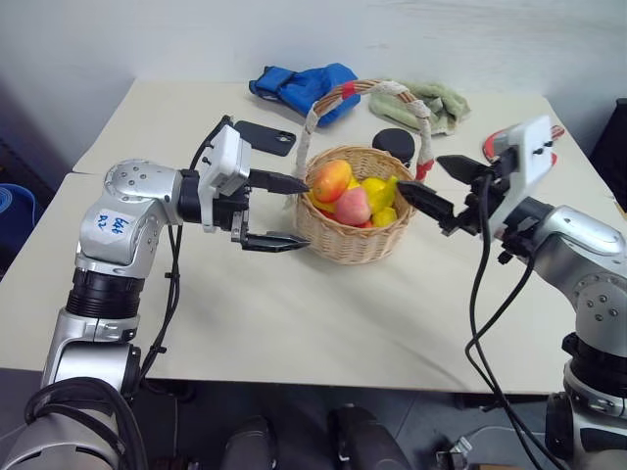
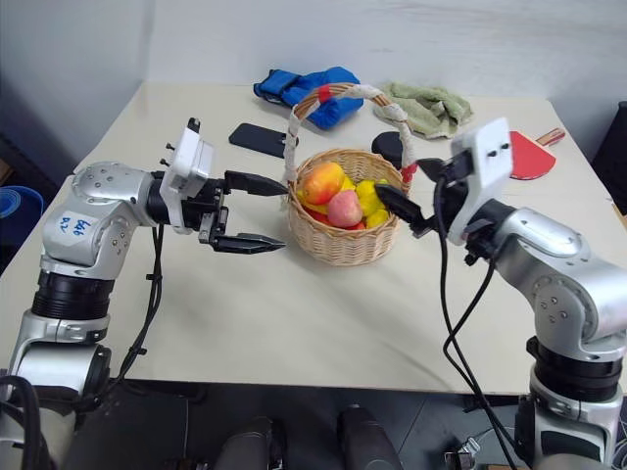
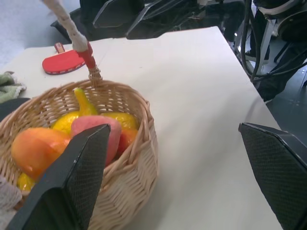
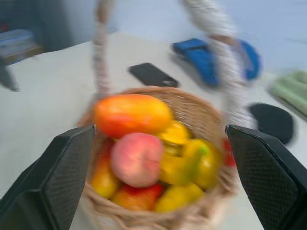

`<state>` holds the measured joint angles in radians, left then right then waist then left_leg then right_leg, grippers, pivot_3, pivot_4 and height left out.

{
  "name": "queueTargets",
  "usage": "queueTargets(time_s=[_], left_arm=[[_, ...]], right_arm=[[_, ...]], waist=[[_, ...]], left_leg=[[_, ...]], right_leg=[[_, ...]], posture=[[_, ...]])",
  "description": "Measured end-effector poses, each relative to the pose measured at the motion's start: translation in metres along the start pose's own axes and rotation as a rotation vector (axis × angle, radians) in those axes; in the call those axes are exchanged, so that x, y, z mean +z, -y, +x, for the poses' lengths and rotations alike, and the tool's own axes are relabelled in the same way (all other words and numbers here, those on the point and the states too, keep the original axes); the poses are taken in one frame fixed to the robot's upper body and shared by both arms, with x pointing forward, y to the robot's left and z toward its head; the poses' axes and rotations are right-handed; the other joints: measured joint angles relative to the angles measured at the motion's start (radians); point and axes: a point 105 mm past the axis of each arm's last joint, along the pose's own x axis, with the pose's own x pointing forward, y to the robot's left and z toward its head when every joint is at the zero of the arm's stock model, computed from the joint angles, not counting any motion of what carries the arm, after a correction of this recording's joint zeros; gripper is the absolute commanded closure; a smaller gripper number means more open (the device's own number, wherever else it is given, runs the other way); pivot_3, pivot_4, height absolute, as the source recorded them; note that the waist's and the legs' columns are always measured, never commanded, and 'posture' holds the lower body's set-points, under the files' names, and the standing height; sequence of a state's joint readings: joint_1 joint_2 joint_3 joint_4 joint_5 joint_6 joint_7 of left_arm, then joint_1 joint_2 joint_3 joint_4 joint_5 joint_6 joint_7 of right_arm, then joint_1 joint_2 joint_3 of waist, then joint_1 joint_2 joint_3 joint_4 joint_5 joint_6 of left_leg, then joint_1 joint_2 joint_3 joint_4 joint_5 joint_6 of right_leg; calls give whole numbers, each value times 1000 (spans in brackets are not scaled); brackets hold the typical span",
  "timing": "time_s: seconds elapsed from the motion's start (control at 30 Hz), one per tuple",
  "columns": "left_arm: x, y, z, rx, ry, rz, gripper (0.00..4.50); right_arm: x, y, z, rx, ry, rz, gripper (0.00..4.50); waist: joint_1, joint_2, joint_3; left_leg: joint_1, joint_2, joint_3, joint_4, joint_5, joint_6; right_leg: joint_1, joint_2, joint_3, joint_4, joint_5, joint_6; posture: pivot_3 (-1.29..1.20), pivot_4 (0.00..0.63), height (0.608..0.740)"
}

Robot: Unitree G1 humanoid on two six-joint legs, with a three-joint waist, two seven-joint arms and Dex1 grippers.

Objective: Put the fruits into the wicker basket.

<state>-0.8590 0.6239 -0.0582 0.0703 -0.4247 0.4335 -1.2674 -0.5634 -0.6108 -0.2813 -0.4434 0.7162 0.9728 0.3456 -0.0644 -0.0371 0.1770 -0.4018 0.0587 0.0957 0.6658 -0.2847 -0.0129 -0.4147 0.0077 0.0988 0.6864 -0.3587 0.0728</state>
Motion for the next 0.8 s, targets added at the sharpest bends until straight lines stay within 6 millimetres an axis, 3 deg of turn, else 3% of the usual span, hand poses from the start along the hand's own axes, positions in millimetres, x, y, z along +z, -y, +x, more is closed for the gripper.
queueTargets(time_s=[0.13,0.27,0.3,0.37,0.5,0.7,0.8], left_arm=[[4,0,5,-3,19,9,0],[11,-3,9,-4,32,32,0],[12,-3,9,-2,32,35,0],[12,-4,9,0,35,35,0],[11,-5,9,5,34,29,0],[10,-6,9,9,42,24,0],[11,-7,13,2,56,30,0]], right_arm=[[-6,15,14,-76,5,24,22],[-5,21,41,-92,35,32,22],[-7,22,48,-94,40,33,193],[-11,28,58,-117,39,34,613],[-18,39,64,-159,37,29,1980],[-10,30,61,-126,62,1,4012],[-9,27,50,-117,73,17,4192]], waist=[[-7,0,0],[-16,0,0],[-17,0,0],[-18,0,0],[-17,1,0],[-17,1,1],[-15,2,1]], left_leg=[[0,0,0,0,2,-3],[-1,-1,0,-1,3,-4],[0,-1,0,-1,3,-4],[-1,-1,0,-2,3,-5],[-1,-1,-1,-2,3,-5],[-1,0,-1,-2,3,-5],[-2,0,-2,-2,3,-5]], right_leg=[[-1,0,0,1,0,0],[-2,0,0,2,0,0],[-2,0,0,2,0,0],[-3,0,0,2,0,0],[-3,0,-1,3,0,0],[-3,-1,-1,3,0,0],[-3,-1,-2,3,0,0]], posture=[[0,150,740],[0,150,740],[0,150,740],[0,150,740],[0,150,740],[0,150,740],[0,150,740]])
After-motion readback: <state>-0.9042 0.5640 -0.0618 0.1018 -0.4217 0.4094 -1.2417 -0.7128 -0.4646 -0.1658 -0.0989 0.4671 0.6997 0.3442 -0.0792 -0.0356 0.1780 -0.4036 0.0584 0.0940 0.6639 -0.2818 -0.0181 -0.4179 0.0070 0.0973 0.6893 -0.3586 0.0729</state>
